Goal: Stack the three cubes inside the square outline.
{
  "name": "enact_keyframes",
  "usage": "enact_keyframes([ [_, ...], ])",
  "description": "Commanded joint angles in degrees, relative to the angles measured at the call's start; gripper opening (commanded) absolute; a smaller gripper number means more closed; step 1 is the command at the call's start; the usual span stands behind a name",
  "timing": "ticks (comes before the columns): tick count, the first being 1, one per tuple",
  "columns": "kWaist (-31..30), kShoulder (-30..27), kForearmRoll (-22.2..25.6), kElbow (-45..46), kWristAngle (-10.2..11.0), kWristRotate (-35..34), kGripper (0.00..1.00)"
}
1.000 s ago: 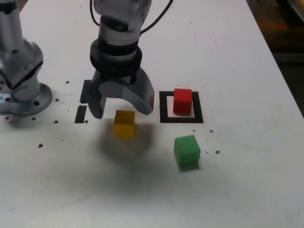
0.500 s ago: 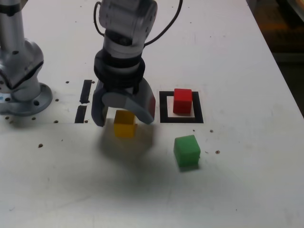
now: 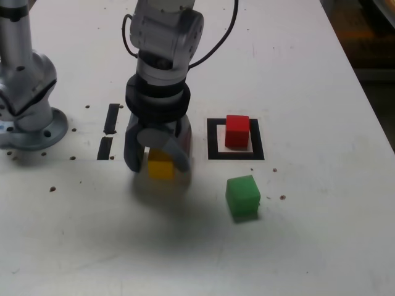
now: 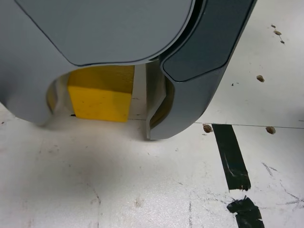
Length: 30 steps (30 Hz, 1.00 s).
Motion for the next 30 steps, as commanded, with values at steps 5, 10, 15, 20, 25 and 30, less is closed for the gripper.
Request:
enact_keyframes([
  [5, -0.1, -1.0, 1.5, -0.9, 0.0, -0.2, 0.14],
  [10, -0.1, -1.5, 13.4, -8.1, 0.7, -0.9, 0.12],
  [15, 0.6, -0.6, 27.4, -23.9, 3.9, -0.6, 0.12],
  [20, 3.4, 3.8, 33.9, -41.7, 5.1, 3.3, 0.12],
  [25, 7.4, 9.3, 36.3, -51.6, 4.3, 7.6, 0.12],
  [30, 9.9, 11.7, 36.1, -53.4, 4.9, 9.7, 0.12],
])
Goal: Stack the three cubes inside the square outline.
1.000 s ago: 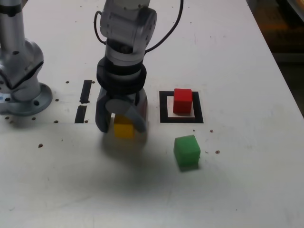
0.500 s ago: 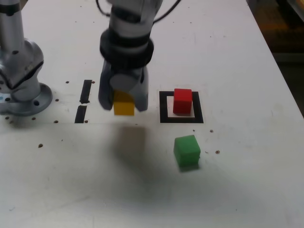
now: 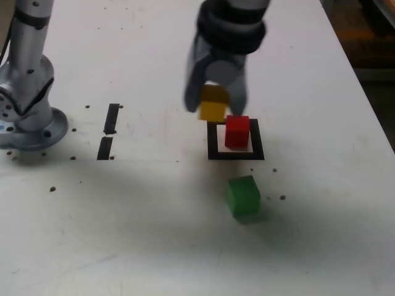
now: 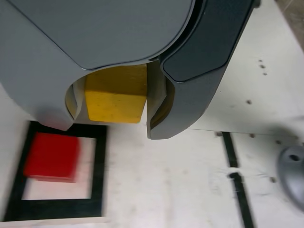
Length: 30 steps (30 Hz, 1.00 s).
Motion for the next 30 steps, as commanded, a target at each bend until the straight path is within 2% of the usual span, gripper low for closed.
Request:
enact_keyframes([
  [1, 0.8, 0.3, 0.3, -8.7, 0.4, 0.4, 0.12],
  [19, 3.2, 3.1, -3.8, -2.9, 1.4, 2.3, 0.12],
  [24, 3.9, 3.9, -3.8, -3.2, 1.1, 2.8, 0.12],
  [30, 5.9, 4.8, -4.3, -1.7, -0.1, 4.5, 0.18],
])
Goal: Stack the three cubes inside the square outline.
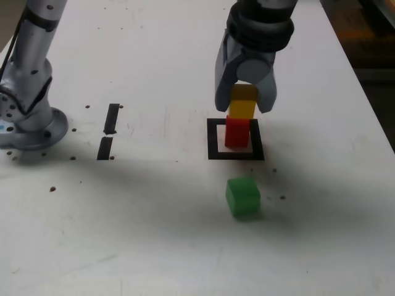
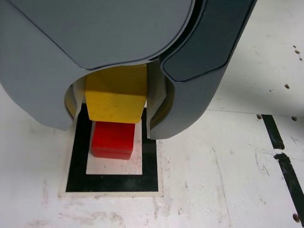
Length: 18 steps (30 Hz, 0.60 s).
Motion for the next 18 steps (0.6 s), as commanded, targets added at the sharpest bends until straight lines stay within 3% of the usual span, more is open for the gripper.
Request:
enact_keyframes([
  [1, 0.6, 0.2, -0.2, 0.5, -0.3, 0.5, 0.18],
  [18, 1.1, 0.4, -6.4, 5.9, -1.5, 1.7, 0.19],
])
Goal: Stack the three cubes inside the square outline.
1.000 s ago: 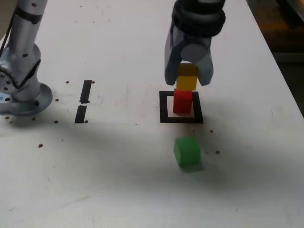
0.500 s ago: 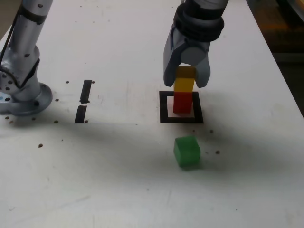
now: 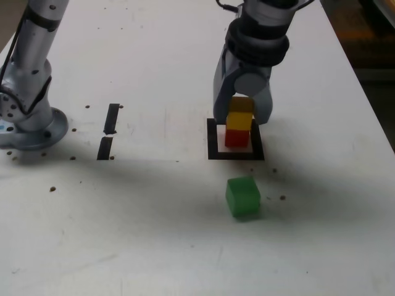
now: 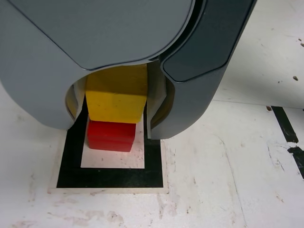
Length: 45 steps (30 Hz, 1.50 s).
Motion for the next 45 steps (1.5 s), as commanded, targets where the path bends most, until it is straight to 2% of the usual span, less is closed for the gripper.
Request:
enact_keyframes([
  [1, 0.1, 0.0, -0.3, 0.3, -0.1, 0.1, 0.19],
  [8, 0.1, -0.2, -0.7, 0.6, 0.1, 0.2, 0.19],
  [11, 0.2, -0.2, -1.0, 0.7, -0.1, 0.2, 0.23],
  [18, 0.7, -0.1, -1.2, 1.4, -0.5, 0.2, 0.38],
  [27, 1.2, -0.1, -1.4, 2.0, 0.3, 0.6, 0.42],
  [29, 1.2, -0.1, -1.5, 2.0, 0.1, 0.6, 0.48],
  [34, 1.2, -0.4, -2.6, 2.3, -0.4, 0.7, 0.79],
  [36, 1.2, -0.6, -3.2, 2.5, -0.4, 0.8, 0.86],
  [45, 1.2, -1.1, -3.5, 3.4, 0.4, 0.3, 0.97],
])
